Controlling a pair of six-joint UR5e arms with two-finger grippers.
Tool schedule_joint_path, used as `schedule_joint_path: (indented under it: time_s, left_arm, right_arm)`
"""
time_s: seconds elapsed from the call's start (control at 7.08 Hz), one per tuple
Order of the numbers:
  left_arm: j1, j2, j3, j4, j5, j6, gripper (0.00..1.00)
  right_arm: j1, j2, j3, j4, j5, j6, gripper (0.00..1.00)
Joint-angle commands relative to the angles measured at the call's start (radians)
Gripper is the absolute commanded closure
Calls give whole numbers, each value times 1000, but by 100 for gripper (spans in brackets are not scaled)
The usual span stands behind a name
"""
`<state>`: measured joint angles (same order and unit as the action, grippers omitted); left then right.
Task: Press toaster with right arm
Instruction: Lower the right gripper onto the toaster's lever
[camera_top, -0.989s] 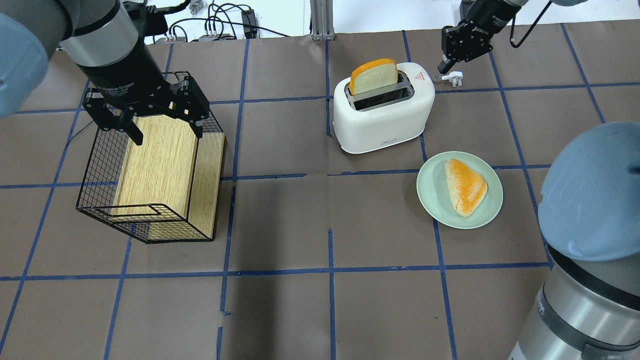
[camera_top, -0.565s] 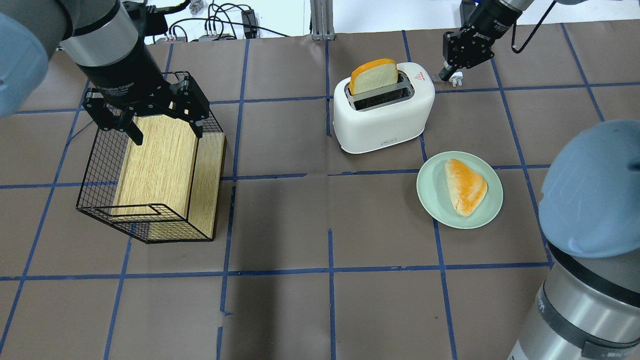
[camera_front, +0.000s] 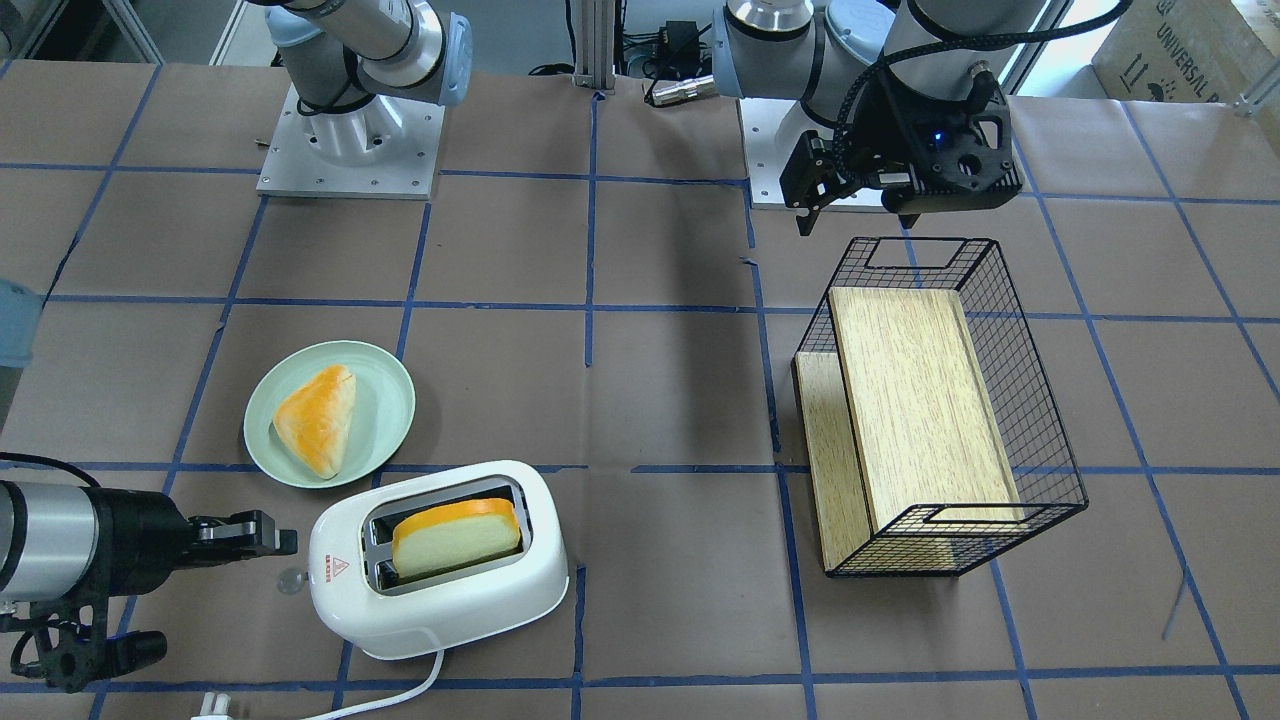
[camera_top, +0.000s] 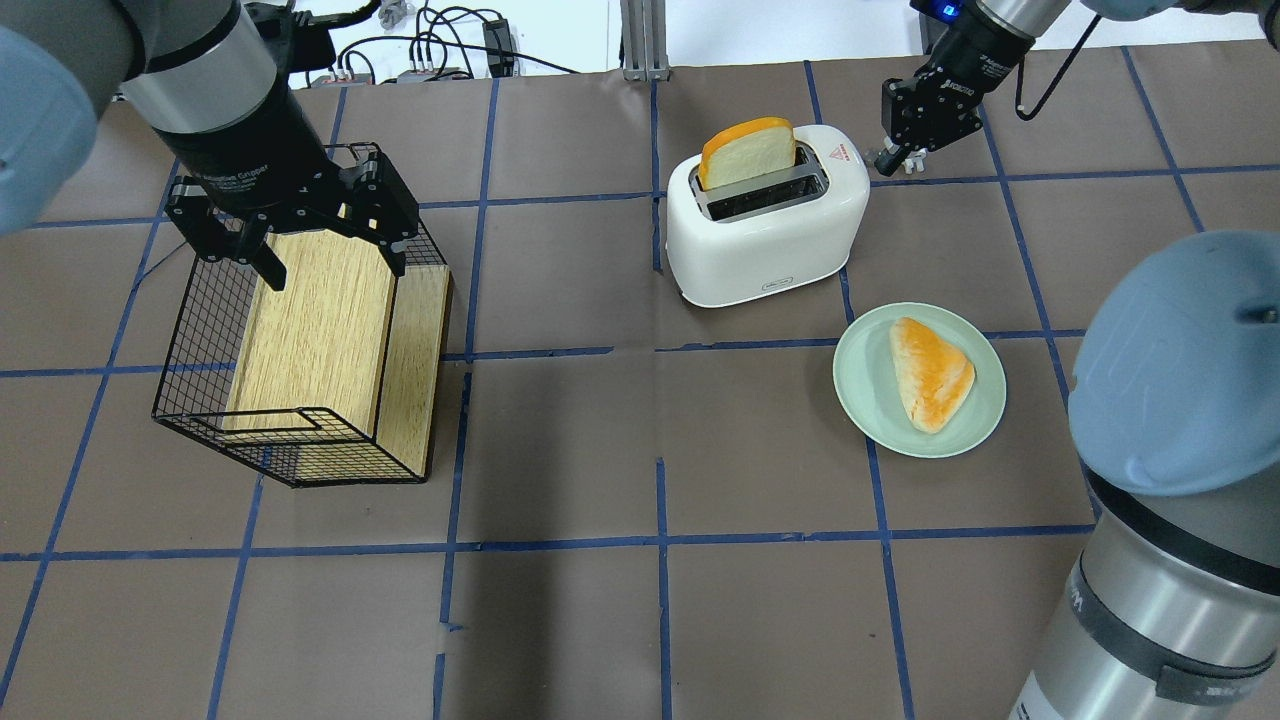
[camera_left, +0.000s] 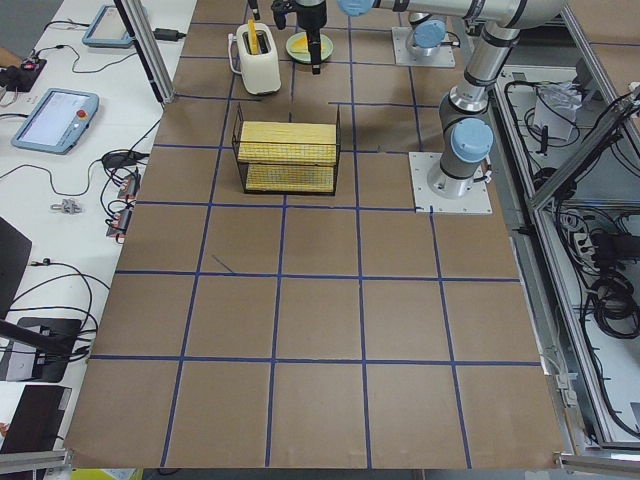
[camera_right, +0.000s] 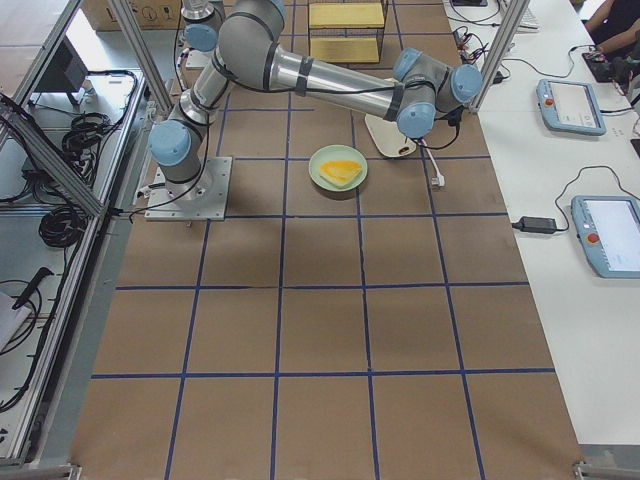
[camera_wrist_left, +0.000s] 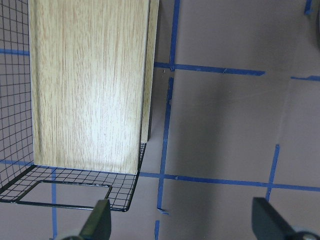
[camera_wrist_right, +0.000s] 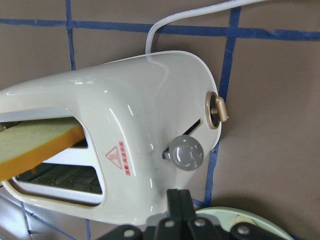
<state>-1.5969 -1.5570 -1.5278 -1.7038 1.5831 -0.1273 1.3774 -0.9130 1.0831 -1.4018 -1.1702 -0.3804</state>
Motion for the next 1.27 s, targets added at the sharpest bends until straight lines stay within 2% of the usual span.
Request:
schedule_joint_path:
  time_s: [0.0, 0.85, 1.13]
  left_arm:
    - [0, 0, 0, 0, 0, 0, 0]
    - [0, 0, 0, 0, 0, 0, 0]
    - [0, 0, 0, 0, 0, 0, 0]
  right_arm:
    - [0, 8, -3, -3, 0, 0, 98]
    - [-3, 33, -6, -6, 1, 0, 98]
    - [-6, 22, -69, 39, -2, 2, 98]
